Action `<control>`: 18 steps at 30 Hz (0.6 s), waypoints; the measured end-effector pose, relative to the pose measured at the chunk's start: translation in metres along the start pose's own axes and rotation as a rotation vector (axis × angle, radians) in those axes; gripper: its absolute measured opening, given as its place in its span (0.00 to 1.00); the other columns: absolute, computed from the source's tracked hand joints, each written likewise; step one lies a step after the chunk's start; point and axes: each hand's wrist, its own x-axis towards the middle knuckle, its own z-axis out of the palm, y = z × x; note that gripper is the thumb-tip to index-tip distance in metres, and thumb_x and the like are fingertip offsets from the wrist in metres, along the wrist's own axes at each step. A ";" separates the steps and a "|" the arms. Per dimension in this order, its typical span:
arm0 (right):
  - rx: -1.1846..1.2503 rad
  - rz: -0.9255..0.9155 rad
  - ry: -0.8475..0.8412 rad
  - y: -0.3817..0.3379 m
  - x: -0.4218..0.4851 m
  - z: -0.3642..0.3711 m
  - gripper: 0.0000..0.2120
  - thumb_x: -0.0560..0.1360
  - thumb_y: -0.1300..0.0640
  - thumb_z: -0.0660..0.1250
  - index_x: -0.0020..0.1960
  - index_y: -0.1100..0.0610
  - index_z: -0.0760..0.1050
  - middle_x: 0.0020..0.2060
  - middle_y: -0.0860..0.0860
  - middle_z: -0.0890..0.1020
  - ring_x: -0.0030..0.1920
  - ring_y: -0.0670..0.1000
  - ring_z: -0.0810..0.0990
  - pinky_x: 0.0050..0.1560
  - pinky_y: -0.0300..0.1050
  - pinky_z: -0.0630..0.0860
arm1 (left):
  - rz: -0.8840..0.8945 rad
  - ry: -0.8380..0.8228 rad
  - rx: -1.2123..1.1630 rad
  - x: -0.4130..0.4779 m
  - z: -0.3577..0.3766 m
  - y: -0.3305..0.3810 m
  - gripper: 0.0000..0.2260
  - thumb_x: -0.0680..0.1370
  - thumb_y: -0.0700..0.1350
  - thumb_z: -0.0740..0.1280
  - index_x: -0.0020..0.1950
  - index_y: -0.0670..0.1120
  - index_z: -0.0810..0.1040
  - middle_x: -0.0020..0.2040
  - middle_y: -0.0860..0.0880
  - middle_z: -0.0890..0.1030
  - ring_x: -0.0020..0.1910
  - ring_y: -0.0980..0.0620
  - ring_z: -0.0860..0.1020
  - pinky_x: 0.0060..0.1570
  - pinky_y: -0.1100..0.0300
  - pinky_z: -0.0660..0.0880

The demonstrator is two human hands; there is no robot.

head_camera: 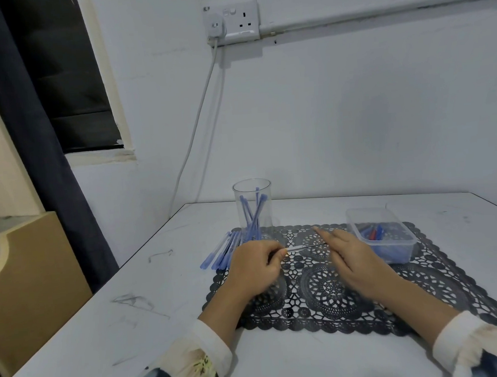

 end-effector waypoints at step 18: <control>0.067 0.192 0.110 -0.001 0.002 -0.005 0.11 0.78 0.52 0.56 0.51 0.57 0.73 0.40 0.47 0.80 0.37 0.47 0.80 0.41 0.45 0.79 | -0.082 0.022 0.054 0.003 -0.002 -0.010 0.11 0.79 0.50 0.60 0.52 0.50 0.81 0.42 0.52 0.83 0.42 0.54 0.78 0.44 0.60 0.73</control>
